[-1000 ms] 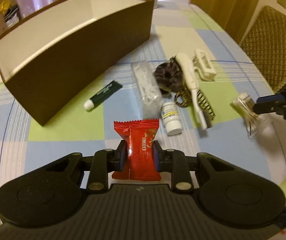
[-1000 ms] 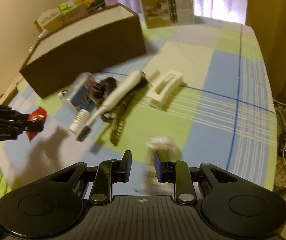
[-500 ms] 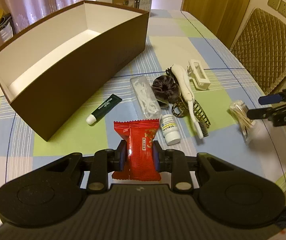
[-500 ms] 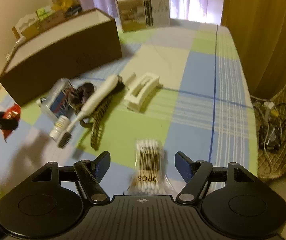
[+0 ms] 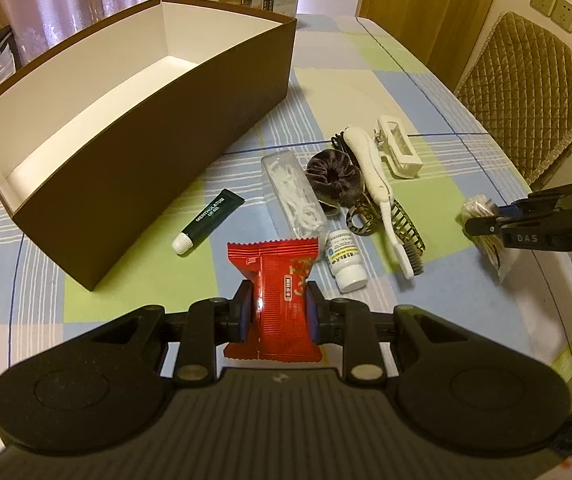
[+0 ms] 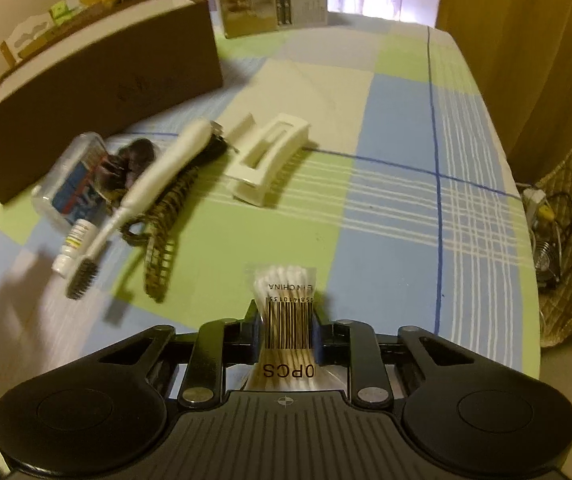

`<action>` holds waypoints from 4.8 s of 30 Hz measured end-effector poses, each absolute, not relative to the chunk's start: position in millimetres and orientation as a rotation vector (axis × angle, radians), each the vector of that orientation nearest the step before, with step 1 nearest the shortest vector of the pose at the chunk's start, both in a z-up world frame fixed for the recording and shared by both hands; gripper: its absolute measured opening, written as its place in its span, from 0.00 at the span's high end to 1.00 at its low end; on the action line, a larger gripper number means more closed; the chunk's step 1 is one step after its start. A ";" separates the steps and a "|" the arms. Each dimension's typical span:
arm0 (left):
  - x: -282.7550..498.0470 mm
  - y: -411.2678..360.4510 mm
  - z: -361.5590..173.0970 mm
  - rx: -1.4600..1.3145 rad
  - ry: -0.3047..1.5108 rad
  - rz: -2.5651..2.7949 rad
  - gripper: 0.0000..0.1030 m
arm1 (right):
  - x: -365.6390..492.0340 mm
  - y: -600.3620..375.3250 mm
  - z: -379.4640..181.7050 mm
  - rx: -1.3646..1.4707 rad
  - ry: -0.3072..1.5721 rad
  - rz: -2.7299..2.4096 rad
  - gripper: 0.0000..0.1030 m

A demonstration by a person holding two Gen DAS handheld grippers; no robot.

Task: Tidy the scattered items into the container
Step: 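Carry the red candy packet and cotton swab bag over the open box with both tools, then open both tools to drop the candy packet and swab bag into the box, then withdraw both tools from the box back toward the remaining items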

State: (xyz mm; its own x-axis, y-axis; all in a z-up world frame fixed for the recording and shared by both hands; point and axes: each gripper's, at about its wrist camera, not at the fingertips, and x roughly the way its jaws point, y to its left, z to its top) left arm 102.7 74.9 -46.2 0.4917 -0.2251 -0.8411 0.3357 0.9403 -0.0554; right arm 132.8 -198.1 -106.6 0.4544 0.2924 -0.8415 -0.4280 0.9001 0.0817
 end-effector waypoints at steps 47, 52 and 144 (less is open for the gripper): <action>301.5 176.0 -24.9 -0.042 1.044 -0.130 0.78 | 334.6 112.3 -64.1 -0.394 0.964 0.943 0.81; 310.1 176.6 -50.4 -0.102 1.137 -0.128 0.78 | 342.7 126.1 -84.3 -0.477 1.061 0.925 0.81; 108.6 92.3 49.7 0.042 0.892 0.019 0.12 | 170.8 -85.3 27.4 -0.276 0.743 0.895 0.02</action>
